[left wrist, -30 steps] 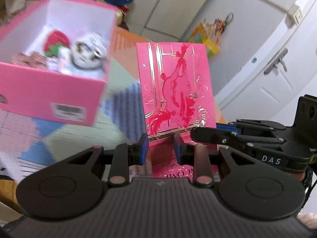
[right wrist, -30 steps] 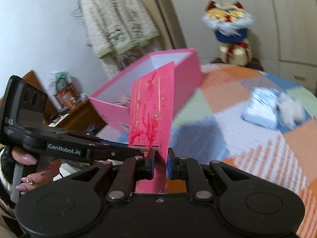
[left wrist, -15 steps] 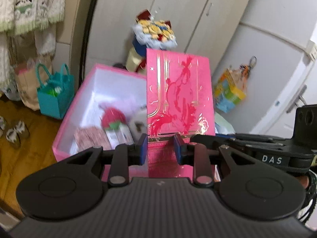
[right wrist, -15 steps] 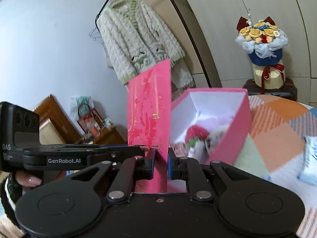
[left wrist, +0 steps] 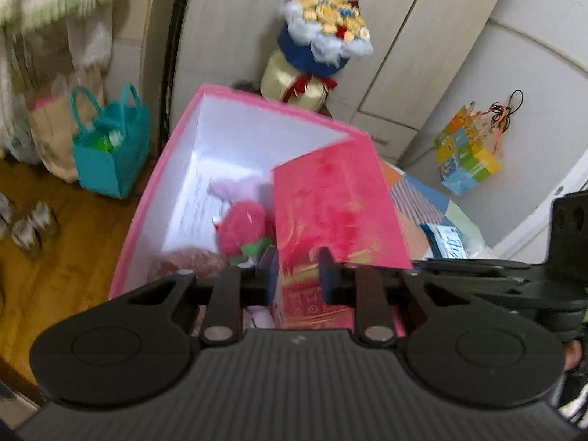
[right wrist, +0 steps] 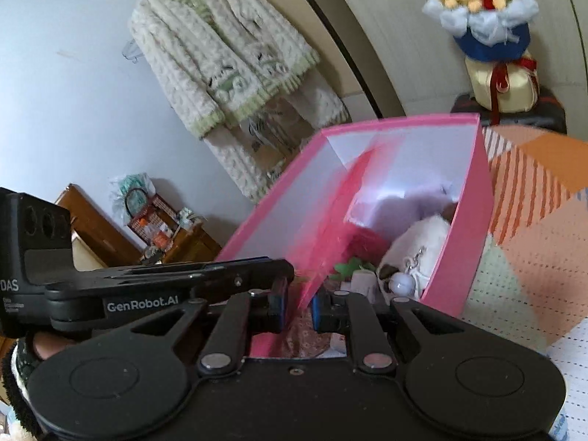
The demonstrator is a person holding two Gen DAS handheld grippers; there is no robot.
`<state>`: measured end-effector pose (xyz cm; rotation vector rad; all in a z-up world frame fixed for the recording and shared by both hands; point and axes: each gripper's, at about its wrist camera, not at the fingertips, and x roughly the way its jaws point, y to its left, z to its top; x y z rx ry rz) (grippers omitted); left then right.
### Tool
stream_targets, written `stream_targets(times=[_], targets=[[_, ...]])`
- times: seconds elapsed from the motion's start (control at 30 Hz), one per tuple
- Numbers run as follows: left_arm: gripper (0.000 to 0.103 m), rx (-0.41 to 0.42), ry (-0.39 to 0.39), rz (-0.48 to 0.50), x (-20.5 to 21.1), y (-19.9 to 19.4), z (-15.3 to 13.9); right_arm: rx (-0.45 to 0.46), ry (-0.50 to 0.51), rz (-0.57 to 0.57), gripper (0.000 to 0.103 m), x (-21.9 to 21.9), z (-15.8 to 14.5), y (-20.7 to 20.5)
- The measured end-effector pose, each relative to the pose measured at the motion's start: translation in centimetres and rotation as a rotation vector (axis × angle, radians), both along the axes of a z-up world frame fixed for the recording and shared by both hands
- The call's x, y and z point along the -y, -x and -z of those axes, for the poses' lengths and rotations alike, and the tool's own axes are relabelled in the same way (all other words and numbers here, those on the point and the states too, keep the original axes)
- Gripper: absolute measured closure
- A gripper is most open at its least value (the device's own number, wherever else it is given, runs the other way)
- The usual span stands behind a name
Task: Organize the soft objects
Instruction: 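Carry the red envelope with both tools into the pink box, then open both tools to release the envelope and withdraw from the box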
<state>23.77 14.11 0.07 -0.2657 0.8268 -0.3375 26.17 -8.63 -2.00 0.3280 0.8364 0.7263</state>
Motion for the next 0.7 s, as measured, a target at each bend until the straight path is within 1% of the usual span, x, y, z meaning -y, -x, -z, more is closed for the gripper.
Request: stream_targets(times=[0.03, 0.1, 0.13, 0.17, 0.23, 0.3, 0.37, 0.4, 0.43, 0.47, 0.5, 0.53, 0.57, 0.6, 0.63, 0.7], targets=[[0.084, 0.008, -0.011, -0.006, -0.1, -0.2, 0.2, 0.003, 0.018, -0.006, 0.090, -0.4, 0.3, -0.3], [0.084, 0.035, -0.043, -0.021, -0.2, -0.4, 0.3, 0.000, 0.005, -0.018, 0.090, -0.8, 0.6, -0.6], [0.084, 0.040, -0.047, -0.027, -0.3, -0.5, 0.3, 0.001, 0.023, -0.029, 0.090, -1.3, 0.7, -0.8], [0.084, 0.046, -0.054, -0.031, -0.3, -0.6, 0.2, 0.018, 0.060, -0.026, 0.090, -1.8, 0.7, -0.7], [0.084, 0.072, -0.094, -0.046, -0.2, -0.5, 0.0, 0.066, 0.146, -0.023, 0.087, -2.8, 0.6, -0.2], [0.079, 0.114, -0.163, -0.057, 0.2, 0.1, -0.4, 0.120, 0.220, -0.024, 0.083, -3.5, 0.4, 0.6], [0.075, 0.143, -0.216, -0.048, 0.5, 0.8, -0.8, 0.174, 0.285, -0.021, 0.075, -4.0, 0.2, 1.6], [0.069, 0.154, -0.231, -0.042, 0.6, 1.2, -1.0, 0.198, 0.314, -0.023, 0.074, -4.2, 0.0, 2.2], [0.064, 0.162, -0.239, -0.037, 0.7, 1.6, -1.2, 0.221, 0.343, -0.019, 0.065, -4.2, -0.2, 2.7], [0.063, 0.171, -0.249, -0.032, 0.7, 2.0, -1.5, 0.240, 0.373, -0.010, 0.053, -4.1, -0.5, 3.2], [0.062, 0.182, -0.258, -0.028, 0.8, 2.4, -1.7, 0.258, 0.392, -0.006, 0.050, -4.0, -0.7, 3.9], [0.061, 0.193, -0.271, -0.022, 0.9, 2.9, -2.0, 0.269, 0.403, -0.007, 0.047, -3.9, -1.0, 4.3], [0.060, 0.206, -0.284, -0.014, 1.1, 3.4, -2.2, 0.278, 0.414, 0.002, 0.047, -3.5, -1.3, 4.9], [0.056, 0.220, -0.293, -0.009, 1.3, 4.0, -2.5, 0.284, 0.424, 0.012, 0.047, -3.2, -1.6, 5.3], [0.053, 0.231, -0.294, -0.002, 1.5, 4.7, -2.8, 0.290, 0.430, 0.017, 0.046, -2.8, -1.9, 5.8], [0.050, 0.251, -0.292, 0.018, 1.8, 5.9, -3.3, 0.309, 0.440, 0.024, 0.044, -2.2, -2.5, 6.7]])
